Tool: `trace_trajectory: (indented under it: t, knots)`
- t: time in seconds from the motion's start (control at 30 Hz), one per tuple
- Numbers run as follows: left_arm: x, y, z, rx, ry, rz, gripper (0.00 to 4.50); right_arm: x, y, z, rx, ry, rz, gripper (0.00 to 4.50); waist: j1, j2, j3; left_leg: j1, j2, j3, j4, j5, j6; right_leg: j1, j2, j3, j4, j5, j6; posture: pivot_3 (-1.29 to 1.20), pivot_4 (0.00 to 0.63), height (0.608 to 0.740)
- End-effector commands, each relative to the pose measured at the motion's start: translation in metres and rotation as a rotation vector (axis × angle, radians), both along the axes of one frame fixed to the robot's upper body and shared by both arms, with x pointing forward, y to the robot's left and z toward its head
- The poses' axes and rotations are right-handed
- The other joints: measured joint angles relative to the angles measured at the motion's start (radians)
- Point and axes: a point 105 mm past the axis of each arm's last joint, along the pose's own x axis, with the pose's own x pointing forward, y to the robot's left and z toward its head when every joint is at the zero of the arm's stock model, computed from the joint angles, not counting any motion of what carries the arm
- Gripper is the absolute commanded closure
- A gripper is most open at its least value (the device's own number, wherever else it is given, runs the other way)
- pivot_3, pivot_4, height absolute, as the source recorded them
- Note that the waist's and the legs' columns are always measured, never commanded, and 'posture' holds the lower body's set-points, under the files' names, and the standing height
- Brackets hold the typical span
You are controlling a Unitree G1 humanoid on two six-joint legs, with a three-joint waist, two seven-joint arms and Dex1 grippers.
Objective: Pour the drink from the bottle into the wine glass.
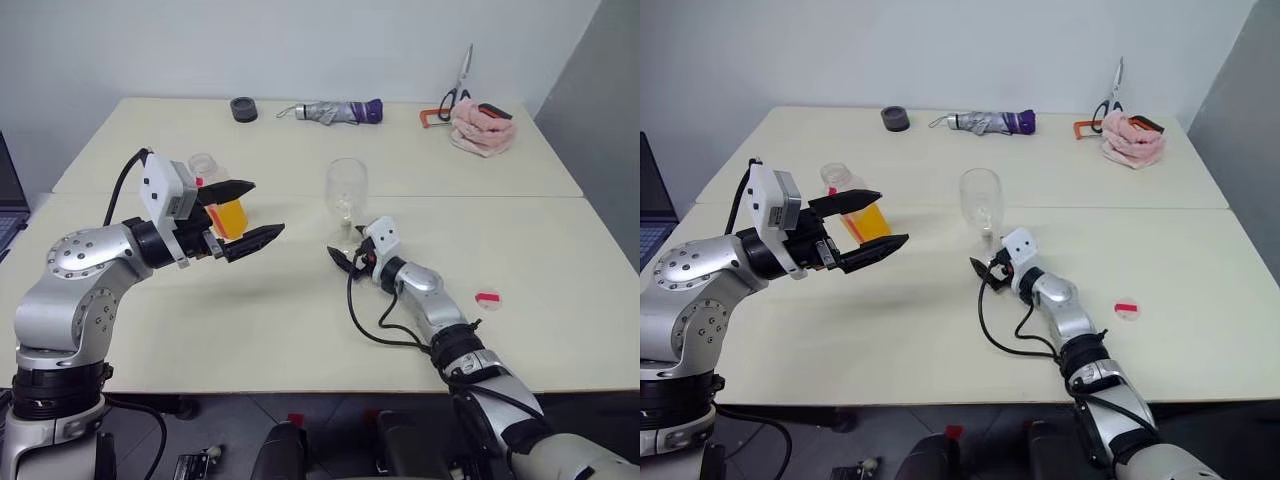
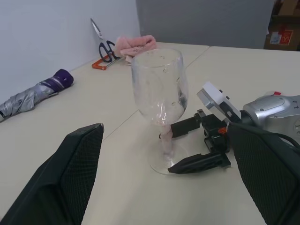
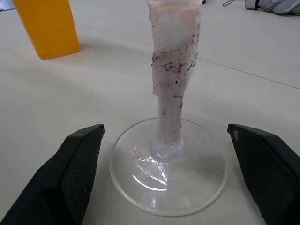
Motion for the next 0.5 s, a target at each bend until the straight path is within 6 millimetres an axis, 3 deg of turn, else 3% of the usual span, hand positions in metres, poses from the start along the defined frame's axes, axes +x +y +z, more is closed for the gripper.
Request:
trace_trajectory:
  t: [0.03, 0.23, 0.5]
  knots:
    - [-0.003, 0.003, 0.005, -0.007, -0.036, 0.002, 0.0, -0.001, -0.016, -0.002, 0.009, 0.014, -0.028, 0.04, 0.001, 0.0, 0.0, 0.0, 0.0, 0.0, 0.0, 0.0, 0.0, 0.0, 0.0, 0.0, 0.0, 0.0, 0.0, 0.0, 0.15, 0.74]
    - [-0.002, 0.01, -0.013, -0.01, -0.002, 0.055, 0.0, -0.014, -0.047, 0.003, 0.016, 0.016, -0.048, 0.04, 0.013, 0.0, 0.0, -0.001, 0.0, -0.001, 0.0, 0.0, 0.0, 0.0, -0.001, -0.001, -0.001, 0.0, 0.0, 0.0, 0.15, 0.74]
    - [0.006, 0.047, -0.068, -0.034, 0.083, 0.301, 0.0, -0.079, -0.06, 0.028, -0.065, -0.011, 0.18, 0.04, 0.022, 0.001, 0.001, -0.002, 0.0, 0.0, 0.0, 0.0, 0.0, -0.001, 0.0, 0.0, -0.002, 0.0, 0.0, 0.0, 0.15, 0.74]
